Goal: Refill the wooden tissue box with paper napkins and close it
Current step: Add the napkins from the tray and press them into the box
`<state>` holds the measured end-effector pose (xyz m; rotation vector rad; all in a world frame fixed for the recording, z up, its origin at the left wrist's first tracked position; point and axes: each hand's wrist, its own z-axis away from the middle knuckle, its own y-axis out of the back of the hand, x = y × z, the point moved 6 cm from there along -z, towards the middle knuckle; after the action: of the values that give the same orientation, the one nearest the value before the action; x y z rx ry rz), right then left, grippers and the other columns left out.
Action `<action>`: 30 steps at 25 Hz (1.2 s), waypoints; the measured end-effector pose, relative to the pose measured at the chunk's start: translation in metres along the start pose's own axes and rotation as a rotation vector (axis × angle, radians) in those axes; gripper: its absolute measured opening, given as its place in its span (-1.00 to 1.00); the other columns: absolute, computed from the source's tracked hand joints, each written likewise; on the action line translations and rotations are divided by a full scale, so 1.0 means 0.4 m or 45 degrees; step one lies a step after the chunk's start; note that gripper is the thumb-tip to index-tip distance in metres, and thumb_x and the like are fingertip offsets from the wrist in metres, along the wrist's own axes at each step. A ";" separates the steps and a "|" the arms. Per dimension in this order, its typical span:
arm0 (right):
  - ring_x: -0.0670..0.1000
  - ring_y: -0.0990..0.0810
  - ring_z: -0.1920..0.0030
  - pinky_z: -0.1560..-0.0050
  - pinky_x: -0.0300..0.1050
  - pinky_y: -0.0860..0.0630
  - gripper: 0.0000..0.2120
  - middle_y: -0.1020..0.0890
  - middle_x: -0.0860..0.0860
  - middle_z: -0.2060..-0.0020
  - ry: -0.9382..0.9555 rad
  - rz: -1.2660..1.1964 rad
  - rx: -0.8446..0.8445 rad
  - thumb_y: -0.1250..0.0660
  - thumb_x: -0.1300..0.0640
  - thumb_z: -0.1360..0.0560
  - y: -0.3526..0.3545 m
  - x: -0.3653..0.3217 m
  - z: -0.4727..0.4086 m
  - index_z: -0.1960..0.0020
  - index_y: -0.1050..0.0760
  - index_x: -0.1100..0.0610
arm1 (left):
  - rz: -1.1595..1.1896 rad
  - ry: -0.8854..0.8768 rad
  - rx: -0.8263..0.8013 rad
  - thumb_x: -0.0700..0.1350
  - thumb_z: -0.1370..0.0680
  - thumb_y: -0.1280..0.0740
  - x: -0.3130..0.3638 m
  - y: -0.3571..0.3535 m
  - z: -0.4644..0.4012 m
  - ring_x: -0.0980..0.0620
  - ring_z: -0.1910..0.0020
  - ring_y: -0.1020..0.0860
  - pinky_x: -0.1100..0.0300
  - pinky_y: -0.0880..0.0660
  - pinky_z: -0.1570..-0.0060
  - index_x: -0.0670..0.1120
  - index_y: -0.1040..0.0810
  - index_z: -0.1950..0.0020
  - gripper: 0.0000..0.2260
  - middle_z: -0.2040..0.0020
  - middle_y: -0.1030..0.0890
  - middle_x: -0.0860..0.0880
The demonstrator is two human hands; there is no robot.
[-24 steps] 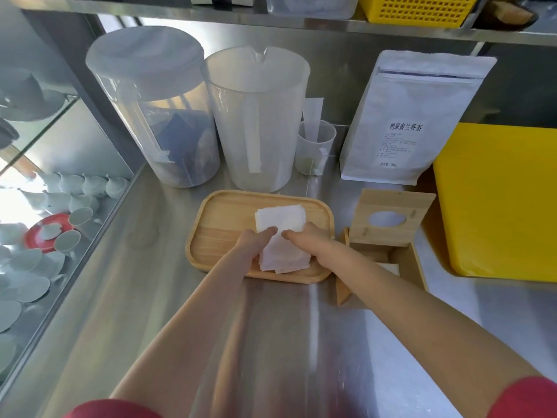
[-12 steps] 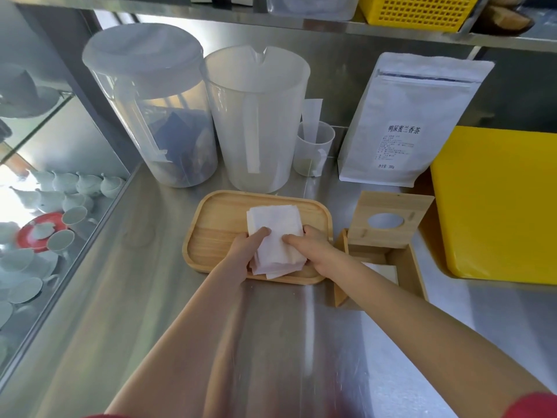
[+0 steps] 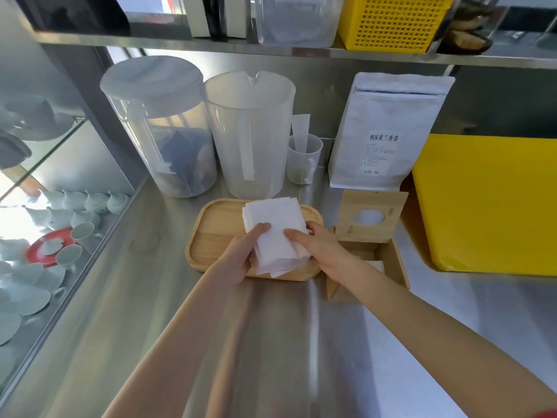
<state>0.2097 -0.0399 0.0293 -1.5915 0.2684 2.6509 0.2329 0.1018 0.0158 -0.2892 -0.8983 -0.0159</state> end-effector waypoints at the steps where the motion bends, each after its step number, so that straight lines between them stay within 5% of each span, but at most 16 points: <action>1: 0.11 -0.54 -0.17 -0.12 -0.02 -0.51 -0.54 -0.54 0.10 -0.24 0.015 -0.030 -0.008 -0.35 0.06 -0.46 0.010 0.001 0.015 -0.30 -0.36 0.16 | 0.030 -0.007 -0.024 -0.06 -0.50 -0.34 -0.002 -0.014 0.023 -0.16 -0.19 -0.54 -0.07 -0.42 -0.32 -0.16 -0.47 -0.16 -0.71 -0.12 -0.61 -0.14; 4: 0.15 -0.54 -0.19 -0.30 0.10 -0.45 -0.57 -0.55 0.13 -0.22 0.093 -0.065 -0.036 -0.36 0.06 -0.45 0.034 -0.004 0.073 -0.27 -0.40 0.16 | 0.125 -0.042 -0.112 -0.05 -0.50 -0.33 -0.012 -0.058 0.090 -0.17 -0.20 -0.55 -0.11 -0.42 -0.31 -0.13 -0.51 -0.09 -0.77 -0.16 -0.61 -0.15; 10: 0.14 -0.53 -0.19 -0.24 0.07 -0.50 -0.51 -0.53 0.11 -0.23 0.193 -0.089 -0.046 -0.33 0.01 -0.47 0.113 0.004 0.203 -0.33 -0.33 0.15 | 0.191 -0.137 -0.223 -0.06 -0.53 -0.30 -0.059 -0.142 0.203 -0.10 -0.06 -0.59 -0.01 -0.51 -0.15 -0.08 -0.53 -0.01 -0.87 -0.04 -0.65 -0.10; 14: 0.06 -0.50 -0.15 -0.10 -0.10 -0.42 -0.68 -0.54 0.07 -0.15 0.142 -0.460 0.015 -0.24 -0.04 -0.51 0.164 0.035 0.286 -0.21 -0.43 0.08 | 0.323 -0.189 -0.197 -0.06 -0.53 -0.29 -0.087 -0.191 0.222 -0.16 -0.21 -0.53 -0.09 -0.40 -0.32 -0.10 -0.49 -0.13 -0.78 -0.19 -0.59 -0.13; 17: 0.06 -0.51 -0.13 -0.23 -0.08 -0.40 -0.74 -0.58 0.03 -0.07 -0.004 -0.768 -0.139 -0.28 -0.08 -0.47 0.163 0.070 0.345 -0.10 -0.46 0.02 | 0.410 -0.236 -0.136 -0.08 -0.54 -0.28 -0.105 -0.237 0.231 -0.17 -0.19 -0.53 -0.12 -0.40 -0.33 -0.09 -0.50 -0.06 -0.85 -0.15 -0.60 -0.14; 24: 0.05 -0.54 -0.09 -0.38 0.12 -0.37 -0.93 -0.58 0.01 0.01 0.050 -0.773 -0.169 -0.30 0.07 -0.49 0.172 0.047 0.362 0.06 -0.43 -0.07 | 0.541 -0.296 -0.210 -0.10 -0.53 -0.28 -0.125 -0.310 0.247 -0.19 -0.24 -0.52 -0.15 -0.44 -0.27 -0.10 -0.37 -0.36 -0.60 -0.30 -0.53 -0.20; 30: 0.03 -0.55 -0.11 -0.37 0.16 -0.37 -0.94 -0.59 0.00 0.00 0.140 -0.773 -0.241 -0.23 0.04 -0.52 0.174 0.052 0.348 0.02 -0.45 -0.07 | 0.457 -0.371 -0.244 -0.10 -0.52 -0.29 -0.126 -0.327 0.261 -0.12 -0.18 -0.54 0.12 -0.61 0.13 -0.06 -0.33 -0.41 -0.54 -0.31 -0.52 -0.18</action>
<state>0.0698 -0.0863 0.0838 -1.5481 -0.4124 2.1697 0.1035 -0.0028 0.0697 -0.6406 -1.1245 0.2791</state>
